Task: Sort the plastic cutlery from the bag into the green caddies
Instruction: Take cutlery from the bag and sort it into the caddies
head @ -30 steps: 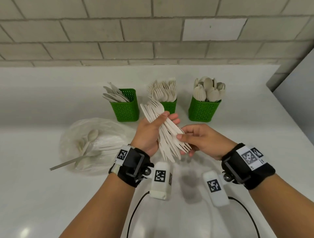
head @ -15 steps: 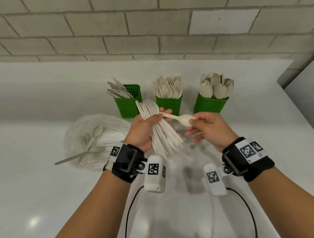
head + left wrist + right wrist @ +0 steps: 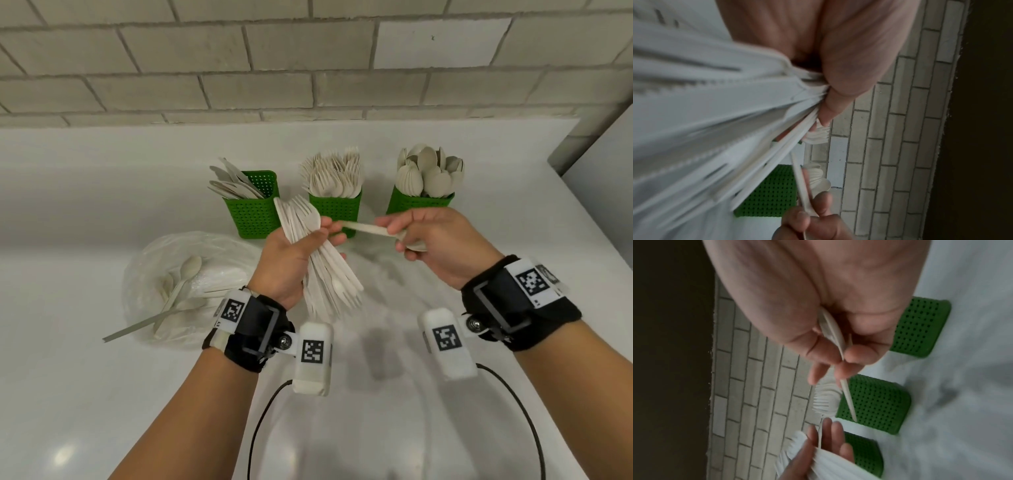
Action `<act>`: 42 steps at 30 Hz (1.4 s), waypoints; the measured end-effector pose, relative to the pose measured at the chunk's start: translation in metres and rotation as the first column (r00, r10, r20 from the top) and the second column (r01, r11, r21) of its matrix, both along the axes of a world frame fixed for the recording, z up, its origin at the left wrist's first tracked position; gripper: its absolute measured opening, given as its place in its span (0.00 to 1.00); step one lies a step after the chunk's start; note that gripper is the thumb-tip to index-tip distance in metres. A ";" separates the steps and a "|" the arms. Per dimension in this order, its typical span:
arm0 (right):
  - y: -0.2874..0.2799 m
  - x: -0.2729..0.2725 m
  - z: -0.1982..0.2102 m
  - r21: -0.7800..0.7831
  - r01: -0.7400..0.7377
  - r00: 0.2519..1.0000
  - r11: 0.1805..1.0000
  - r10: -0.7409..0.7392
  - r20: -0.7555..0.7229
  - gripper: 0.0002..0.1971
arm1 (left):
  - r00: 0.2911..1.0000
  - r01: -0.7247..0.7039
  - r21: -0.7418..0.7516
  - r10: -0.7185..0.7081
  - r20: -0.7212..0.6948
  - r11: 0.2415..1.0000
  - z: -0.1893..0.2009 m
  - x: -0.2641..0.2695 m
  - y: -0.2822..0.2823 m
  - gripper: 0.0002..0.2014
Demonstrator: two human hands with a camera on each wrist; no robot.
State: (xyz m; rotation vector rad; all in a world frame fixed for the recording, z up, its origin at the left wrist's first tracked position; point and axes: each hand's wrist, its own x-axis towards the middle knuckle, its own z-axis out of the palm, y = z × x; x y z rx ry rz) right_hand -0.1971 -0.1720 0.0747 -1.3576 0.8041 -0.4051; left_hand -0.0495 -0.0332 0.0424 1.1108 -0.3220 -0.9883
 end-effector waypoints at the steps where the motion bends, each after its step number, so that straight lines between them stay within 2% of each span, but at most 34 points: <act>1: 0.002 0.000 -0.001 -0.023 -0.049 0.997 0.999 0.047 -0.054 0.16 | 0.999 0.000 0.001 0.000 0.036 1.000 0.001 0.001 0.000 0.08; 4: 0.009 0.001 0.002 0.020 -0.239 0.965 0.971 0.240 -0.102 0.14 | 0.983 0.065 0.041 -0.071 0.169 0.997 0.001 0.002 0.000 0.08; 6: 0.014 0.002 0.005 0.131 -0.369 0.928 0.920 0.373 -0.011 0.18 | 0.955 0.118 0.080 -0.135 0.264 0.990 0.000 0.000 0.000 0.08; 8: 0.016 0.003 0.005 0.220 -0.459 0.889 0.861 0.446 0.107 0.25 | 0.937 0.118 0.093 -0.142 0.319 0.989 -0.002 0.000 -0.001 0.08; 10: 0.017 0.005 0.003 0.244 -0.464 0.885 0.852 0.437 0.159 0.27 | 0.938 0.103 0.102 -0.130 0.320 0.990 -0.002 0.001 -0.001 0.08; 13: 0.023 0.011 0.002 0.225 -0.377 0.924 0.899 0.346 0.165 0.14 | 0.936 0.113 0.108 -0.143 0.322 0.988 0.000 0.004 0.000 0.07; 15: 0.028 0.017 0.000 0.071 -0.338 0.941 0.939 0.335 0.042 0.08 | 0.941 0.159 0.103 -0.182 0.286 0.982 0.002 0.004 0.001 0.06; 16: 0.029 0.019 -0.001 -0.049 -0.348 0.937 0.936 0.346 -0.049 0.10 | 0.938 0.191 0.106 -0.213 0.273 0.976 0.004 0.003 0.002 0.07; 18: 0.030 0.019 0.000 -0.264 -0.394 0.916 0.880 0.356 -0.184 0.16 | 0.928 0.266 0.109 -0.285 0.241 0.958 0.007 0.002 0.005 0.11; 20: 0.027 0.016 0.001 -0.389 -0.442 0.896 0.808 0.379 -0.231 0.18 | 0.911 0.331 0.122 -0.351 0.219 0.936 0.010 0.004 0.007 0.13; 22: 0.025 0.014 0.001 -0.479 -0.466 0.885 0.744 0.393 -0.251 0.15 | 0.890 0.370 0.154 -0.397 0.224 0.916 0.011 0.008 0.010 0.14; 23: 0.024 0.014 0.001 -0.516 -0.454 0.891 0.726 0.378 -0.252 0.13 | 0.887 0.365 0.170 -0.398 0.236 0.915 0.011 0.010 0.011 0.14; 25: 0.018 0.014 0.000 -0.559 -0.371 0.929 0.742 0.300 -0.217 0.10 | 0.892 0.321 0.191 -0.364 0.268 0.928 0.008 0.014 0.013 0.12; 27: 0.009 0.011 0.003 -0.548 -0.354 0.935 0.758 0.286 -0.209 0.11 | 0.906 0.290 0.179 -0.330 0.266 0.940 0.005 0.015 0.015 0.11; 28: 0.006 0.010 0.006 -0.515 -0.419 0.908 0.748 0.342 -0.242 0.10 | 0.907 0.292 0.163 -0.327 0.266 0.942 0.004 0.015 0.015 0.10; 31: 0.011 0.012 0.007 -0.361 -0.668 0.742 0.650 0.552 -0.379 0.04 | 0.900 0.305 0.163 -0.340 0.274 0.938 0.002 0.010 0.012 0.13; 32: 0.012 0.014 0.006 -0.350 -0.684 0.727 0.640 0.561 -0.395 0.04 | 0.903 0.312 0.167 -0.347 0.255 0.935 0.002 0.008 0.011 0.14; 34: 0.013 0.016 0.005 -0.369 -0.649 0.760 0.665 0.545 -0.354 0.05 | 0.912 0.338 0.152 -0.363 0.190 0.929 -0.001 0.005 0.010 0.16; 36: 0.013 0.014 0.005 -0.329 -0.617 0.787 0.715 0.552 -0.277 0.01 | 0.923 0.349 0.140 -0.366 0.122 0.927 -0.003 0.003 0.011 0.15; 37: 0.012 0.013 0.004 -0.312 -0.617 0.787 0.723 0.561 -0.255 0.04 | 0.928 0.345 0.143 -0.360 0.095 0.928 -0.004 0.002 0.011 0.14; 40: 0.014 0.017 -0.001 -0.297 -0.641 0.766 0.708 0.567 -0.302 0.04 | 0.919 0.386 0.133 -0.393 0.031 0.913 -0.003 0.000 0.010 0.16; 42: 0.011 0.019 -0.005 -0.290 -0.631 0.772 0.720 0.547 -0.324 0.08 | 0.905 0.426 0.092 -0.424 -0.040 0.900 -0.001 0.001 0.011 0.18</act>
